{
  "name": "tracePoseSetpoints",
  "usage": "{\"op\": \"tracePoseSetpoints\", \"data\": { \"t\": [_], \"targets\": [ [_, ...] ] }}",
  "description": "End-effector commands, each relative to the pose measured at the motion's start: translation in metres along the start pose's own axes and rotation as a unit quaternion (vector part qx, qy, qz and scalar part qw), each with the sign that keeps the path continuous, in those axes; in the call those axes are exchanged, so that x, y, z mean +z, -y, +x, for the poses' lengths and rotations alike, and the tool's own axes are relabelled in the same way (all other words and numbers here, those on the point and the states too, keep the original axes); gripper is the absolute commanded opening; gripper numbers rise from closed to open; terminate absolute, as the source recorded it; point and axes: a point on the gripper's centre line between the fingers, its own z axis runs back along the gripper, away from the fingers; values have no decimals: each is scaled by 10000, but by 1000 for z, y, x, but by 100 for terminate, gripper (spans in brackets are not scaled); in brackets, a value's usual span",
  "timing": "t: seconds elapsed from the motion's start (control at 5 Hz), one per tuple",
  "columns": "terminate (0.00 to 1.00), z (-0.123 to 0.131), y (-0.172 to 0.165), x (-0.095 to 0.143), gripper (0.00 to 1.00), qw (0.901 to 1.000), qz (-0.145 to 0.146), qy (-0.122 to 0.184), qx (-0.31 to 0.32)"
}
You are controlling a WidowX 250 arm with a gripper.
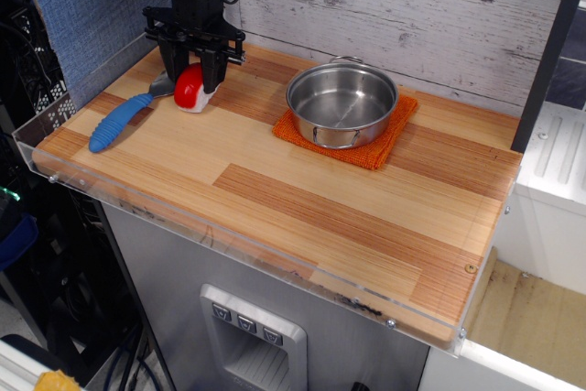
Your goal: Pick up the red object and place it on bottom right edge
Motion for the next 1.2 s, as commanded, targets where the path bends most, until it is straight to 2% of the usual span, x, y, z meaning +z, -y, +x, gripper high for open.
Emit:
{"op": "tracePoseSetpoints", "data": {
  "t": [0.0,0.2,0.4,0.6,0.8,1.0],
  "targets": [
    [0,-3,-9,45,0,9991,-303,266,126],
    [0,-9,1,80,0,9980,-376,468,206],
    [0,-16,25,101,0,9980,-400,477,106],
    [0,-34,72,124,0,9976,-276,509,-390],
    [0,-59,117,132,0,9937,-389,622,-841],
    [0,-87,165,126,0,9935,-148,623,-937]
  ]
}}
